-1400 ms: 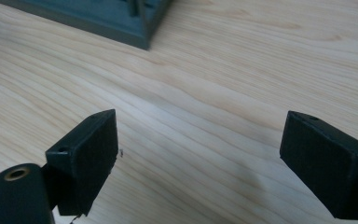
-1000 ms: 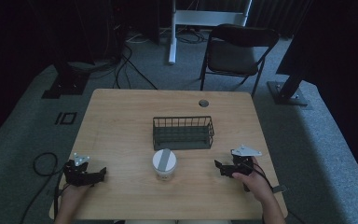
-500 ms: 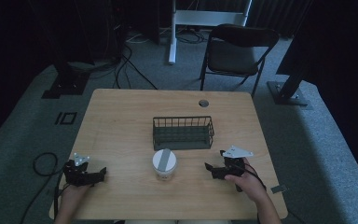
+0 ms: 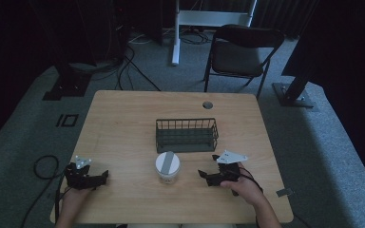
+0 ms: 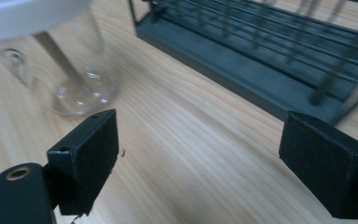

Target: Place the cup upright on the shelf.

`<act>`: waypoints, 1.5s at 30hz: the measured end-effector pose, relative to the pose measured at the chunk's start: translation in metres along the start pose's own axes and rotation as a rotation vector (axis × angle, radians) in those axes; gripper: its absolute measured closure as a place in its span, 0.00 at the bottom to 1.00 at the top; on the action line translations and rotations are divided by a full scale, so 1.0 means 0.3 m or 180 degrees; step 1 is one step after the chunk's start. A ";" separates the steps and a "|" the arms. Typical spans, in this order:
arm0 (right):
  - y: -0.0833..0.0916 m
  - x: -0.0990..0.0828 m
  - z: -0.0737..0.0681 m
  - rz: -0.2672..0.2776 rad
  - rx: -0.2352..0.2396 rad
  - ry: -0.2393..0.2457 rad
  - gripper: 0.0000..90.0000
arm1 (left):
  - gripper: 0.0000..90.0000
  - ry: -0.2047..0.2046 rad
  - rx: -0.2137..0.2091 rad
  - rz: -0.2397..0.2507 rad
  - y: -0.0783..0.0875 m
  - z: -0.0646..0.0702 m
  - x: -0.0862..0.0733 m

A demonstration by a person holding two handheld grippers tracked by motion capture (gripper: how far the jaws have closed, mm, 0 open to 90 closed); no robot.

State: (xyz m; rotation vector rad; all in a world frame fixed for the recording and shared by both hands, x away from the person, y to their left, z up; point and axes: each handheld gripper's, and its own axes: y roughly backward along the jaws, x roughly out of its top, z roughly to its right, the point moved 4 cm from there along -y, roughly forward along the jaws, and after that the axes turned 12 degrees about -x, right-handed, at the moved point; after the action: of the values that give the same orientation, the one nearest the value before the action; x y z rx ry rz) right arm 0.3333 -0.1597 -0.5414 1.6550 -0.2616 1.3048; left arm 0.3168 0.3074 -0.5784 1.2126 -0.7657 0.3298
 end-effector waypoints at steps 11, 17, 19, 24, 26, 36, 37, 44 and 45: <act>-0.045 0.038 -0.120 0.0069 0.0363 0.0190 0.14 | 0.00 -0.0002 -0.0001 -0.0004 0.000 0.000 0.000; -0.069 0.047 -0.167 0.0079 0.0496 0.0255 0.14 | 0.00 0.0000 0.0000 0.0000 0.000 0.000 0.000; -0.076 0.049 -0.180 0.0085 0.0527 0.0268 0.14 | 0.00 -0.0002 -0.0001 -0.0005 0.000 0.000 0.000; -0.094 0.057 -0.220 0.0119 0.0650 0.0351 0.14 | 0.00 -0.0002 -0.0001 -0.0004 0.000 0.000 0.000; -0.103 0.059 -0.232 0.0131 0.0690 0.0386 0.14 | 0.00 0.0000 -0.0001 0.0000 0.000 0.000 0.000; -0.153 0.069 -0.270 0.0141 0.0716 0.0347 0.14 | 0.00 -0.0012 -0.0012 0.0000 0.000 -0.001 -0.001; -0.153 0.069 -0.270 0.0141 0.0716 0.0347 0.14 | 0.00 -0.0012 -0.0012 0.0000 0.000 -0.001 -0.001; -0.170 0.086 -0.289 0.0226 0.0750 0.0288 0.14 | 0.00 -0.0012 -0.0011 0.0000 0.000 -0.001 -0.001; -0.174 0.090 -0.293 0.0241 0.0749 0.0270 0.14 | 0.00 -0.0011 -0.0012 0.0000 0.000 -0.001 -0.001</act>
State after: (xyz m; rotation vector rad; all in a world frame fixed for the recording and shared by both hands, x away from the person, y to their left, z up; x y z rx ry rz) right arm 0.3240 -0.0549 -0.5519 1.7943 -0.1243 1.5056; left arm 0.3167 0.3077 -0.5785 1.2099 -0.7691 0.3261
